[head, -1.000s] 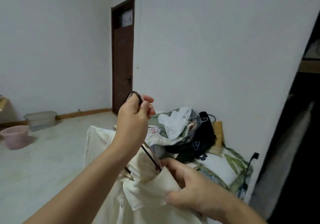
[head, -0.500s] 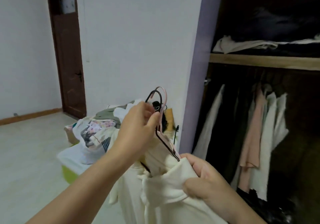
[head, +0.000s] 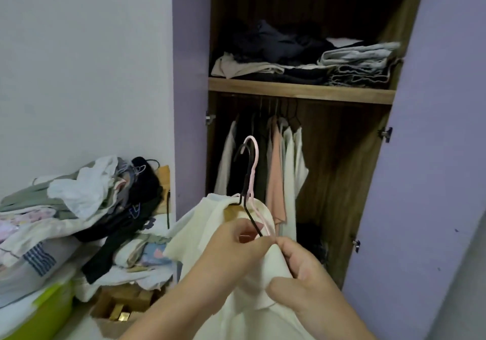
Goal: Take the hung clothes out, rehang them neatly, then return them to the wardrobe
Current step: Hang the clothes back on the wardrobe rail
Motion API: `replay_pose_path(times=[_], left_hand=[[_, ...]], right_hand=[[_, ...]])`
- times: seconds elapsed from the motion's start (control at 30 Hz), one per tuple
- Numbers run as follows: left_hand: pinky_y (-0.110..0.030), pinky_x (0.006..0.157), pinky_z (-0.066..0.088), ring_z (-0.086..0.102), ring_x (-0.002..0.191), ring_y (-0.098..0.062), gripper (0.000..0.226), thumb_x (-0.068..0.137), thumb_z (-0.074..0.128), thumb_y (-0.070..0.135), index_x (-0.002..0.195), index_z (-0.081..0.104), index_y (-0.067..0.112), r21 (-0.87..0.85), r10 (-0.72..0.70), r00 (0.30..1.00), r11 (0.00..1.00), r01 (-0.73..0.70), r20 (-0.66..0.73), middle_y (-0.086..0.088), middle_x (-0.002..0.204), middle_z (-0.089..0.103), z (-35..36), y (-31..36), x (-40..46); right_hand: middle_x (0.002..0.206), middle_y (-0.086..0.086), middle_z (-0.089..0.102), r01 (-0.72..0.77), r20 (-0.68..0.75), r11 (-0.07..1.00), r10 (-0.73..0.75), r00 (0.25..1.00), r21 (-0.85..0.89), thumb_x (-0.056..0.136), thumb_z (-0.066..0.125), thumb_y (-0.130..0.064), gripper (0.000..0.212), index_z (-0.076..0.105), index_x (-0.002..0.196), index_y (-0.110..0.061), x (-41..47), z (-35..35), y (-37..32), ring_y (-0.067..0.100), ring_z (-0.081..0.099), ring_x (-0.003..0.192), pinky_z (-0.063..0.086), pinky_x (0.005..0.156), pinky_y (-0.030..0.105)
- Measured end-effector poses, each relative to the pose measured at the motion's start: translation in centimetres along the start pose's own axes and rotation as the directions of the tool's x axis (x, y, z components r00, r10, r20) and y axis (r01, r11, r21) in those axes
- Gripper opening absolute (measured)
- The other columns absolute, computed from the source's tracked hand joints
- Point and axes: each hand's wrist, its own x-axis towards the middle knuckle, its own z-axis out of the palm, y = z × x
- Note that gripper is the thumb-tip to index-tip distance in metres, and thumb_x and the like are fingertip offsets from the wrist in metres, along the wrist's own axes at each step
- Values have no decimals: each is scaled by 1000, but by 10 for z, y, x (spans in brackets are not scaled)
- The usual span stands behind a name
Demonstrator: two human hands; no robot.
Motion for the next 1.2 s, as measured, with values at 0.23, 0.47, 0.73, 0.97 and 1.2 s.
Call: replay_pose_path(times=[0.23,0.47,0.73,0.97,1.2], left_hand=[[-41,83,50,66,84,-30,16,81,62,14,93,69,10,-145,14,975,989,19,223,-14,88,71,61,15,47],[-38,89,51,64,90,-28,21,90,53,6,106,66,4,-178,-1,961,983,52,278,-16,98,68,127,31,116],[-44,98,47,61,105,-27,17,88,58,12,101,69,15,-243,-26,975,967,81,219,-10,107,67,181,24,216],[-31,83,53,65,96,-22,24,89,56,10,85,75,24,-250,2,970,966,60,242,-1,96,72,202,3,333],[-36,96,48,60,104,-21,21,92,51,15,93,70,25,-239,39,960,971,30,276,-2,107,67,210,-14,462]], right_hand=[[91,9,72,10,-110,998,-3,994,63,53,68,-11,49,62,101,-12,-2,-72,-1,19,68,84,52,75,30],[94,1,74,24,-172,997,-11,985,76,39,80,-35,75,59,107,-13,29,-163,6,14,70,87,53,69,23],[103,-2,71,-21,-195,998,11,981,-51,45,79,-26,69,55,110,-19,82,-257,13,18,66,101,50,95,35],[93,6,67,-75,-350,996,53,935,-50,79,62,3,29,57,104,-12,161,-324,23,20,62,88,50,69,20],[92,14,61,-109,-523,985,21,852,-137,85,51,13,28,57,96,-13,265,-379,41,25,55,80,43,67,28]])
